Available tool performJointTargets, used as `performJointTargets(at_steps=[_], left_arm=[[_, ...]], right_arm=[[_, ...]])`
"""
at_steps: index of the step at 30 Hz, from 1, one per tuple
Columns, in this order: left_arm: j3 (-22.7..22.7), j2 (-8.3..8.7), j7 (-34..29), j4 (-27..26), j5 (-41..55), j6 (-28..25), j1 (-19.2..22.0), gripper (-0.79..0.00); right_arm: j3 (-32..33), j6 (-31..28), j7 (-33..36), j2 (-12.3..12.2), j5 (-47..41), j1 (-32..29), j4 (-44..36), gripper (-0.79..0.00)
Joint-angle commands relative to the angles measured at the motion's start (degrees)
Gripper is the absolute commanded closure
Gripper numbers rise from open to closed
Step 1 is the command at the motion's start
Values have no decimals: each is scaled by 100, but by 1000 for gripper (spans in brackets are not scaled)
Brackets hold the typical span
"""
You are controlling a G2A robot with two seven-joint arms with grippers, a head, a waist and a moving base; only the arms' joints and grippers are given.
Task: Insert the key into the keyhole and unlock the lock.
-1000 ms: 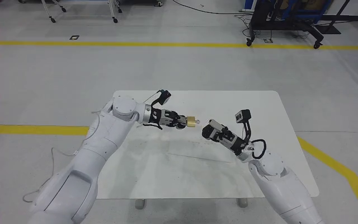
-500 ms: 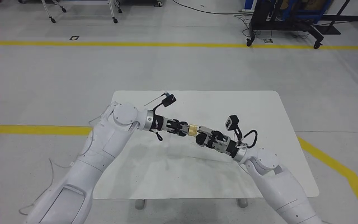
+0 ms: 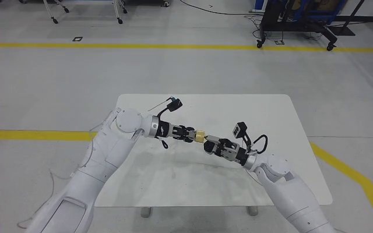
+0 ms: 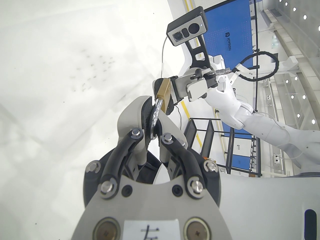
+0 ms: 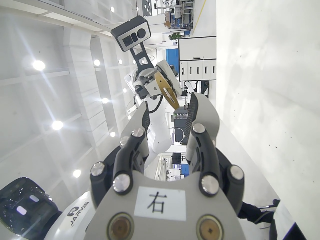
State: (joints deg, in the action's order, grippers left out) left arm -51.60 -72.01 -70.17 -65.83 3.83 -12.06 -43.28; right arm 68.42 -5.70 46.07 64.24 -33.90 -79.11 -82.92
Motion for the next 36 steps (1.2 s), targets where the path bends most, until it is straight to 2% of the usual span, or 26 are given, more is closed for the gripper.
performJointTargets(at_steps=[1, 5, 9, 11, 20, 26, 30, 36], left_arm=[[10, 5, -13, -18, -14, -4, -3, 0], [20, 12, -17, -30, -17, -14, -5, 0], [31, 17, -44, -30, 7, -27, 4, 0], [46, 18, -54, -45, 12, -63, 3, 0], [99, 36, 7, -132, -156, -215, -6, 0], [140, 63, 295, -291, -573, -246, -70, 0], [138, 84, 492, -410, -782, -332, -122, 0], [90, 122, 724, -568, -1002, -415, -225, 0]], right_arm=[[0, 55, -130, 3, 88, 24, 19, -277], [-14, 61, -163, 15, 74, 52, 40, -169], [-20, 47, -205, 25, 102, 73, 42, -99], [-29, 60, -184, 29, 101, 75, 29, 0], [-13, 236, 49, 24, 35, 82, 9, 0], [64, 778, 340, 1, -250, 75, 35, 0], [70, 1465, 541, 8, -826, 52, 18, 0], [55, 1742, 562, 5, -899, 88, 36, 0]])
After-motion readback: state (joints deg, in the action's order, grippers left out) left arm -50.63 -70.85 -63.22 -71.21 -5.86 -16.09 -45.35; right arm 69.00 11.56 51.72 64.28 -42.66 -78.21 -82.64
